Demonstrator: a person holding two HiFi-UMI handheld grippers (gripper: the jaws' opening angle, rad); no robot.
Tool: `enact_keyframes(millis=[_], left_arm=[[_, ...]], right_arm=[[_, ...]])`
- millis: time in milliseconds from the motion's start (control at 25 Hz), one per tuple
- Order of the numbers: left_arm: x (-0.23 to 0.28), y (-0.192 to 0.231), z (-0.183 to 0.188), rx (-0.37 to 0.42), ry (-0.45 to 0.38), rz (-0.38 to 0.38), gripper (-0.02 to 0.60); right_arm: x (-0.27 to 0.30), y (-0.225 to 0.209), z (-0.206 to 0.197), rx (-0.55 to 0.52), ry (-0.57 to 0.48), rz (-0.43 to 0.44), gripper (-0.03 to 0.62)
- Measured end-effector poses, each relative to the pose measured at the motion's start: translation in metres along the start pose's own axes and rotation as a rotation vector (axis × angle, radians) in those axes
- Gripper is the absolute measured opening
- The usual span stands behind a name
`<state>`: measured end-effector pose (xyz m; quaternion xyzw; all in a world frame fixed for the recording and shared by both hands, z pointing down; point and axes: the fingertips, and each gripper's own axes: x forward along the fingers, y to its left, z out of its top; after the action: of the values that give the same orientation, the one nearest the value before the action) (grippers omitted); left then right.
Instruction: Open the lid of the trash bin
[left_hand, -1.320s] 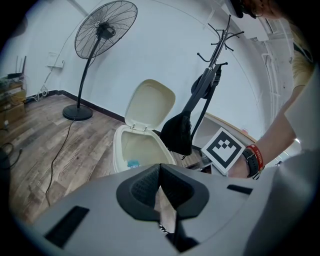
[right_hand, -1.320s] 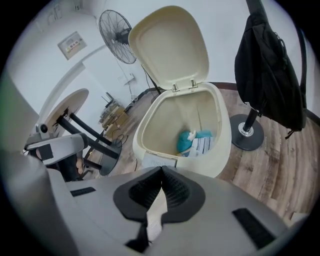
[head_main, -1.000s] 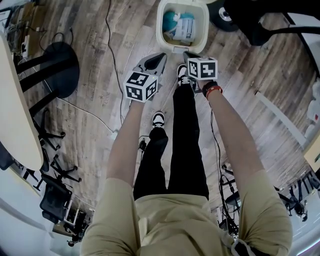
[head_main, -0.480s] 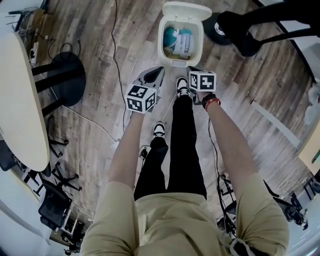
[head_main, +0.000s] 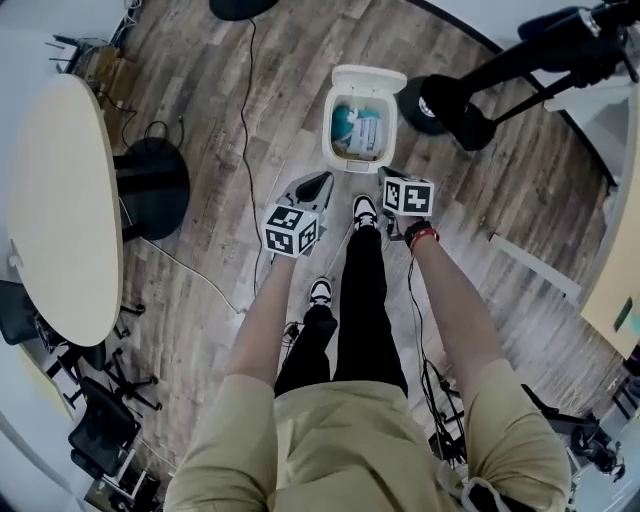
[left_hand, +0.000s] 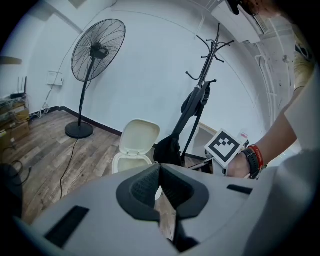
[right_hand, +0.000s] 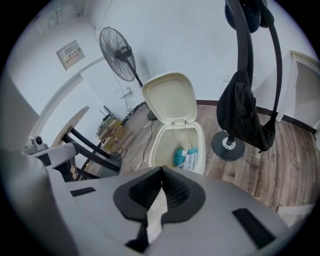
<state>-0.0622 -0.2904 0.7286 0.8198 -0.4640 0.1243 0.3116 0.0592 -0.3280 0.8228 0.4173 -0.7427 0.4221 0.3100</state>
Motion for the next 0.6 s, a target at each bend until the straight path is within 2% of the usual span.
enact_keyframes(millis=[280,600], left_arm=[[-0.033,-0.014,0.048,0.070,-0.014,0.020,0.023],[-0.082,-0.045,0.114,0.114,-0.090,0.036,0.023]], right_arm=[[-0.060,0.023,0.035,-0.028,-0.083,-0.002,0.015],[-0.145,0.055,0.075,-0.043,-0.222,0.001,0.015]])
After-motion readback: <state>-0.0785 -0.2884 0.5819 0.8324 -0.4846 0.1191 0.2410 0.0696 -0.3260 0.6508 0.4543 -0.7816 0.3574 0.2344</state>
